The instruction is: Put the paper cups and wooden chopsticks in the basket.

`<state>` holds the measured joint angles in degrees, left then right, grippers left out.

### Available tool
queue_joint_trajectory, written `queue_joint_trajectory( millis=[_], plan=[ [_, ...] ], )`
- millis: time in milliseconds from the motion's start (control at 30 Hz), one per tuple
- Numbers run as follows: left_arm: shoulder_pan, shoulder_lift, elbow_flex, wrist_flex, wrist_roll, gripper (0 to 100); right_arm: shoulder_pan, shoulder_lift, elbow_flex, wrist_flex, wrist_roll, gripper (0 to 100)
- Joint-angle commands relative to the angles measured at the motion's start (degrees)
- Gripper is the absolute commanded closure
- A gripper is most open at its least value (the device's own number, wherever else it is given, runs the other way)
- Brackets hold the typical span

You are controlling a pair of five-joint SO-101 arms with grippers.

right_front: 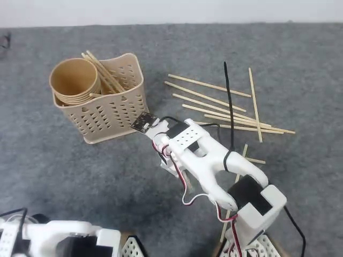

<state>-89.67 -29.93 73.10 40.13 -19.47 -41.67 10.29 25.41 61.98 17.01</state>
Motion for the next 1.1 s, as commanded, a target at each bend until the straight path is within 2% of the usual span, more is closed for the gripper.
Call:
queue_joint_trajectory(
  millis=[0,100,367,567,733,867,1067],
  plan=[
    [0.44,-1.14,-0.13,-1.05,-0.53,65,-0.22,-0.57,-1.32,1.36,-0.26,99.5],
    [0.44,-1.14,-0.13,-1.05,-0.53,65,0.22,-4.09,-1.32,3.38,0.18,99.1],
    [0.44,-1.14,-0.13,-1.05,-0.53,65,0.13,-29.41,-1.32,14.02,9.76,99.1],
    [0.44,-1.14,-0.13,-1.05,-0.53,65,1.19,-43.82,-1.32,17.27,15.38,99.1],
    [0.44,-1.14,-0.13,-1.05,-0.53,65,6.55,-48.57,-3.43,15.43,15.56,99.1],
    [0.44,-1.14,-0.13,-1.05,-0.53,65,11.38,-49.27,-11.78,14.02,17.76,99.1],
    [0.35,-1.14,-0.13,-1.05,-0.53,65,11.91,-49.71,-24.62,14.37,18.02,99.1]
  ],
)
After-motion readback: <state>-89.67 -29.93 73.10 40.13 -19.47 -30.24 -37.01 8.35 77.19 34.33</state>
